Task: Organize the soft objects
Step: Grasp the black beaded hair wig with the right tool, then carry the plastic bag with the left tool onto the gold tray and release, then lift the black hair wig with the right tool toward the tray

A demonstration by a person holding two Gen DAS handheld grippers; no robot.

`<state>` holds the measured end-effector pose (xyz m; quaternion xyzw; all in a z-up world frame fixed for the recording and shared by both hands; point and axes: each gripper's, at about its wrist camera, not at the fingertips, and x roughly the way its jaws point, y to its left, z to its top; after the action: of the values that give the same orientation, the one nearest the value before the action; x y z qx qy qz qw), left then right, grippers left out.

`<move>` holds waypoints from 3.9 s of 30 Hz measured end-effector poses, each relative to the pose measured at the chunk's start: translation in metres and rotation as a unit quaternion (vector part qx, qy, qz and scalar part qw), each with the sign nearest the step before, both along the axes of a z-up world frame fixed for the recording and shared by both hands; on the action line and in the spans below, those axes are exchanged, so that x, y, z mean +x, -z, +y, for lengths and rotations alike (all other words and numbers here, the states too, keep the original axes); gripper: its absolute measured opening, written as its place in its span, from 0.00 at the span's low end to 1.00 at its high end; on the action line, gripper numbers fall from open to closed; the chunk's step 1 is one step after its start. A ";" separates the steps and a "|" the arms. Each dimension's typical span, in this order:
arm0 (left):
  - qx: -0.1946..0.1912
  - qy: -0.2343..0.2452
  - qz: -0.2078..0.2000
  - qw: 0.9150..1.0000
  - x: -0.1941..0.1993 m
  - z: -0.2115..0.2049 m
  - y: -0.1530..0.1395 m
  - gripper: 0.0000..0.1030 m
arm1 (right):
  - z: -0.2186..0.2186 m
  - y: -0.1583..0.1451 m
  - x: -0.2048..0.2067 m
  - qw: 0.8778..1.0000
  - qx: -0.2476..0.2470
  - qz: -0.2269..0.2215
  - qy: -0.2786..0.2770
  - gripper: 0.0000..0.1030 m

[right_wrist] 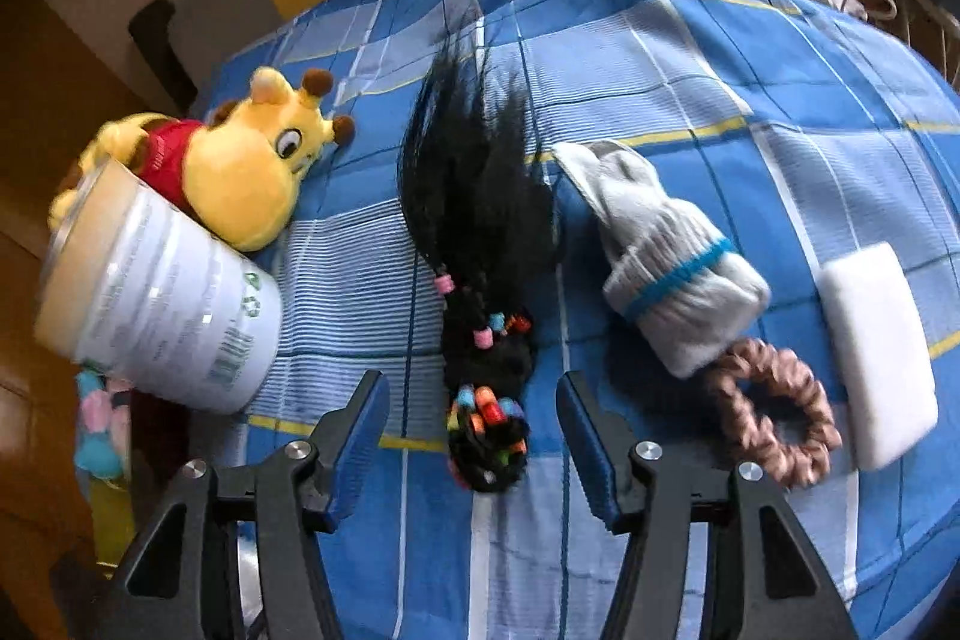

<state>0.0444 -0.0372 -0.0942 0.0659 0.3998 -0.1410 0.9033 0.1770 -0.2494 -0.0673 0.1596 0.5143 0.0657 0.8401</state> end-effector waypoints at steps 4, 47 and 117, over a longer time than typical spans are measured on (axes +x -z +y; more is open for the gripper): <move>0.005 0.001 -0.008 1.000 -0.001 -0.003 -0.001 0.52 | 0.005 0.019 0.013 0.999 -0.028 0.031 0.009 0.57; -0.133 -0.030 -0.030 0.990 -0.042 0.087 -0.106 0.49 | 0.032 0.032 0.009 0.986 -0.150 -0.019 -0.071 0.32; -0.066 -0.257 0.011 0.964 -0.054 0.231 -0.069 0.98 | -0.022 -0.061 0.035 0.995 -0.086 -0.018 0.050 0.29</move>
<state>-0.0094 0.1934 -0.0248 -0.1004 0.4033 0.0689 0.9069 0.2120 -0.2713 -0.0061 0.1109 0.4945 -0.0177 0.8619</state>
